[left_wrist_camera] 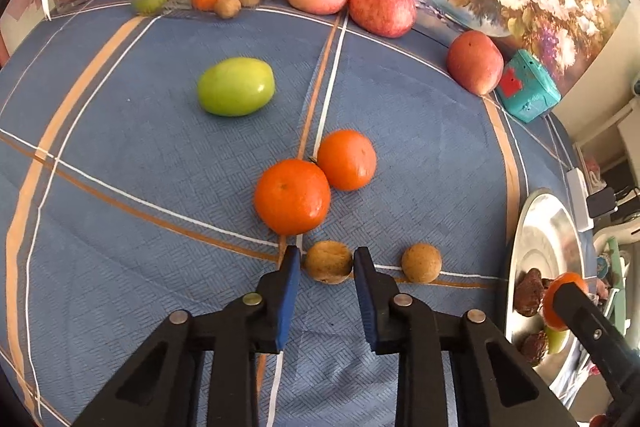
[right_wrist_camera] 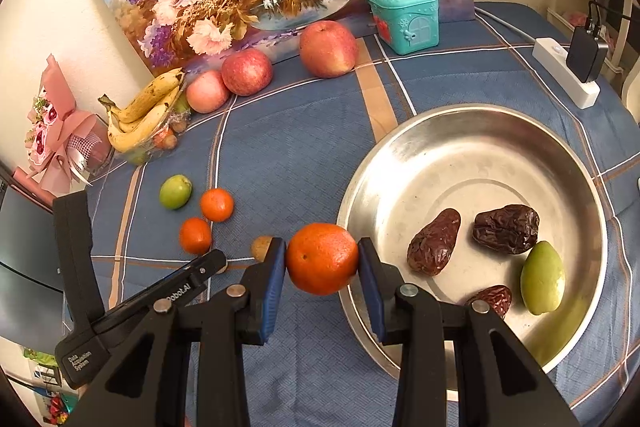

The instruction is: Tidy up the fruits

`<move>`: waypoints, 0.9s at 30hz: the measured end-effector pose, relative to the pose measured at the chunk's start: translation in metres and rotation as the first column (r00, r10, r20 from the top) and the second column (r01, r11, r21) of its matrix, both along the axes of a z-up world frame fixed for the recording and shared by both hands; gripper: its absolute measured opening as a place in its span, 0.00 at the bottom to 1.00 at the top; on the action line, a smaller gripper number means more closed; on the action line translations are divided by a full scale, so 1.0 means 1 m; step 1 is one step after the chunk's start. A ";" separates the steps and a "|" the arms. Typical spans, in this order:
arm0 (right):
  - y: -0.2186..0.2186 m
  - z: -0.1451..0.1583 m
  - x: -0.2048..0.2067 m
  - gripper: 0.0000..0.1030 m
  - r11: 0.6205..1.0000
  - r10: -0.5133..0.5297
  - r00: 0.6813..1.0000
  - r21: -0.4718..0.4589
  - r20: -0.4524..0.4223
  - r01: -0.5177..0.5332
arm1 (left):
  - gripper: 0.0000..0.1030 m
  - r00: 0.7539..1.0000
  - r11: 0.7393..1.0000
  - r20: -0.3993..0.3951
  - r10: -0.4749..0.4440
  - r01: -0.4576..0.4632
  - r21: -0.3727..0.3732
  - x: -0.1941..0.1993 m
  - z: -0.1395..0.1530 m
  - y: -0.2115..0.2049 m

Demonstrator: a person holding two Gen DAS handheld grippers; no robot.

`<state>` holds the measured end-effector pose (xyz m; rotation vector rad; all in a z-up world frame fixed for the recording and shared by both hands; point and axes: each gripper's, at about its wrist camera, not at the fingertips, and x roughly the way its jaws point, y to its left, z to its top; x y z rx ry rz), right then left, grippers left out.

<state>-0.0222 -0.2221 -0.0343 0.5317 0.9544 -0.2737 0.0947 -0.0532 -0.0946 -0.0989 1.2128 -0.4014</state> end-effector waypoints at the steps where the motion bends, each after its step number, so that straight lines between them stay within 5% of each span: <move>1: 0.000 0.000 0.000 0.37 1.000 -0.003 1.000 0.002 0.001 0.003 | 0.27 1.000 1.000 -0.002 0.006 -0.006 -0.012 0.000 0.001 0.003; 16: -0.041 -0.002 -0.023 0.37 0.987 -0.143 0.990 0.073 0.010 0.141 | 0.26 0.999 0.995 0.030 -0.022 0.025 -0.100 -0.008 0.028 -0.002; 27: -0.080 -0.010 -0.049 0.37 0.959 -0.274 0.961 0.069 -0.039 0.276 | 0.26 0.967 0.959 0.100 -0.235 0.247 -0.138 -0.046 0.064 -0.054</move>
